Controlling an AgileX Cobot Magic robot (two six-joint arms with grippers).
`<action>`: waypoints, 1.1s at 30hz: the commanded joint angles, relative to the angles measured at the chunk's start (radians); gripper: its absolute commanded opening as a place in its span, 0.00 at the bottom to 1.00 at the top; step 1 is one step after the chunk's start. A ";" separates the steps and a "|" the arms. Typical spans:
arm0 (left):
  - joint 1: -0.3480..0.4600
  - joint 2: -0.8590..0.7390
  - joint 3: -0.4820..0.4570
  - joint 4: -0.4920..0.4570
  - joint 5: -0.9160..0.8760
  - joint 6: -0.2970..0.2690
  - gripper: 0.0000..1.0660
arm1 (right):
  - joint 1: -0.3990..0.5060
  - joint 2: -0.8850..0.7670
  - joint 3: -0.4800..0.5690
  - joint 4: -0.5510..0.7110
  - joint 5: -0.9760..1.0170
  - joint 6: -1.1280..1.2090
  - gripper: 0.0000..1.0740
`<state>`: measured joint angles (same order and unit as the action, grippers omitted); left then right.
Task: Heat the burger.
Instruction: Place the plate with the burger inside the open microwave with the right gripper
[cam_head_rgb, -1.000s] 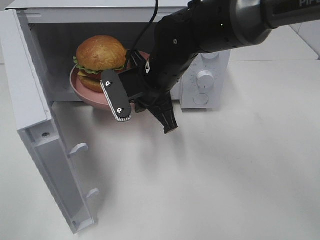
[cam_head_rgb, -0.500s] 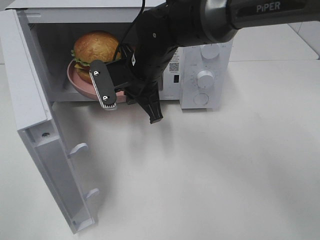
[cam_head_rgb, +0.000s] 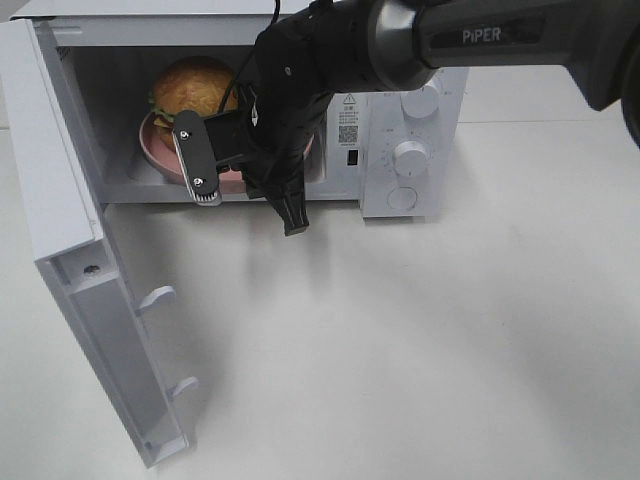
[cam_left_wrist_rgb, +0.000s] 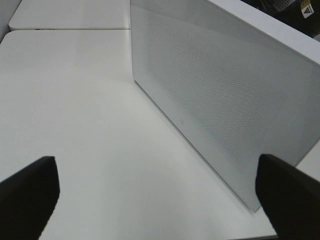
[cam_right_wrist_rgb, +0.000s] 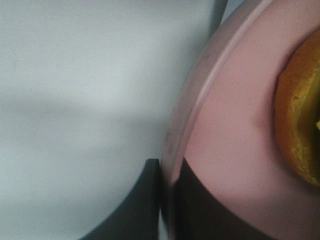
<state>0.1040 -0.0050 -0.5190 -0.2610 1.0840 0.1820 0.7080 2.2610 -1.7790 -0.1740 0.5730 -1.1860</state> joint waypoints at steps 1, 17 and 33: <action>0.002 -0.017 0.003 0.000 -0.013 -0.002 0.94 | -0.010 -0.004 -0.031 -0.035 -0.056 0.029 0.00; 0.002 -0.017 0.003 0.000 -0.013 -0.002 0.94 | -0.031 0.073 -0.148 -0.049 -0.036 0.036 0.00; 0.002 -0.017 0.003 0.000 -0.013 -0.002 0.94 | -0.031 0.116 -0.195 -0.024 -0.041 -0.010 0.01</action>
<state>0.1040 -0.0050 -0.5190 -0.2600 1.0840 0.1820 0.6810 2.3870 -1.9550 -0.2000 0.5850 -1.1800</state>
